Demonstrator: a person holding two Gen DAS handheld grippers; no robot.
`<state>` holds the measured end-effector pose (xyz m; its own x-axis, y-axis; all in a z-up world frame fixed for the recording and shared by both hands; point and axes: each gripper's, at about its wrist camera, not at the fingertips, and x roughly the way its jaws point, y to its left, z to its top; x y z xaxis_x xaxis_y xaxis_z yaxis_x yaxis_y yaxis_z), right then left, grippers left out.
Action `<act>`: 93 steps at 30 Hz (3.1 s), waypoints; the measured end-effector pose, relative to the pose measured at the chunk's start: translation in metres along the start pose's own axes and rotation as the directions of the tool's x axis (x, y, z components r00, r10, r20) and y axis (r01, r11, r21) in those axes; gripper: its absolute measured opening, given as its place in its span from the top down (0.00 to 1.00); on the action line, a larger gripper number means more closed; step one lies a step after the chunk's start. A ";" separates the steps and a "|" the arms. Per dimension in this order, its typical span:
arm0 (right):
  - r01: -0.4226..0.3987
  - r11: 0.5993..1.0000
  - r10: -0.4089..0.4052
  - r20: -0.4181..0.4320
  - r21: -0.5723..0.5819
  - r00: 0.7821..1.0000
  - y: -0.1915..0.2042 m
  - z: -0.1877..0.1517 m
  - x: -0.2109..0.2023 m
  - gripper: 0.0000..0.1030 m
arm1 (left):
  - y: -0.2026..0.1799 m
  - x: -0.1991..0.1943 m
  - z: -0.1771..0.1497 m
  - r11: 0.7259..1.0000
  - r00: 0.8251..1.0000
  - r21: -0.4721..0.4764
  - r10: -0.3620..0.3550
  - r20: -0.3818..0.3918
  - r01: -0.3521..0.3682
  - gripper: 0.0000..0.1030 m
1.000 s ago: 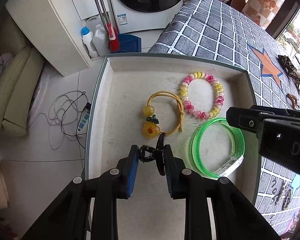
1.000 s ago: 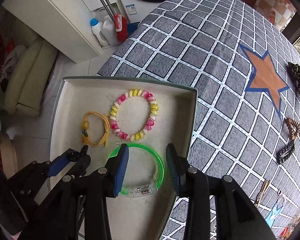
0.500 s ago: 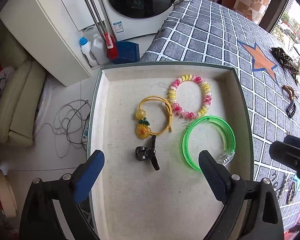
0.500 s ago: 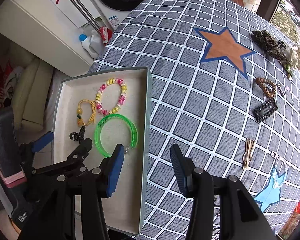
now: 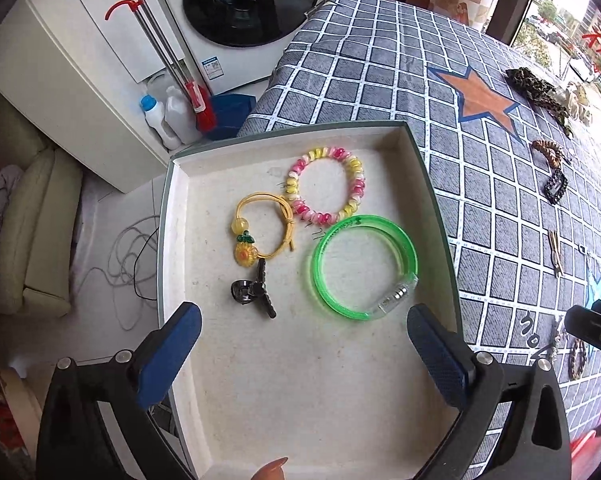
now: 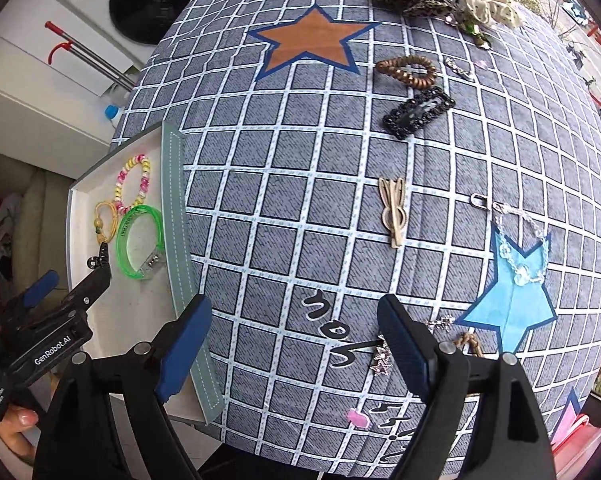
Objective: Organize jewelry
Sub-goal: 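Move the right tool to the crystal bead chain while the left nears the beige bunny clip, then grasp the beige bunny-ear clip with the left tool while the right grasps the crystal bead chain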
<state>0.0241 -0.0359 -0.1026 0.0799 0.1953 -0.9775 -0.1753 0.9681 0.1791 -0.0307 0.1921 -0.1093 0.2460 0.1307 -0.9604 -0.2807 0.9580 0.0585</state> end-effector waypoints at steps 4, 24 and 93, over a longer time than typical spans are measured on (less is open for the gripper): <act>0.004 0.997 -0.003 -0.019 0.075 1.000 -0.040 -0.017 -0.006 0.16 | -0.030 -0.013 0.001 0.998 1.000 0.063 -0.028 0.005 0.027 0.00; 0.100 0.937 -0.086 -0.058 0.336 0.995 -0.181 -0.078 -0.018 0.16 | -0.179 -0.009 0.003 0.952 0.985 0.264 -0.127 -0.118 0.155 0.00; 0.043 0.996 -0.049 0.088 0.074 0.995 -0.187 0.033 0.006 0.92 | -0.286 0.019 0.028 0.913 0.966 0.317 -0.227 -0.125 0.256 0.89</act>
<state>0.0895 -0.2106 -0.1386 0.1748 0.1605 -0.9714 -0.0988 0.9845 0.1449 0.0800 -0.0724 -0.1367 0.1850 -0.1229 -0.9750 0.1011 0.9893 -0.1055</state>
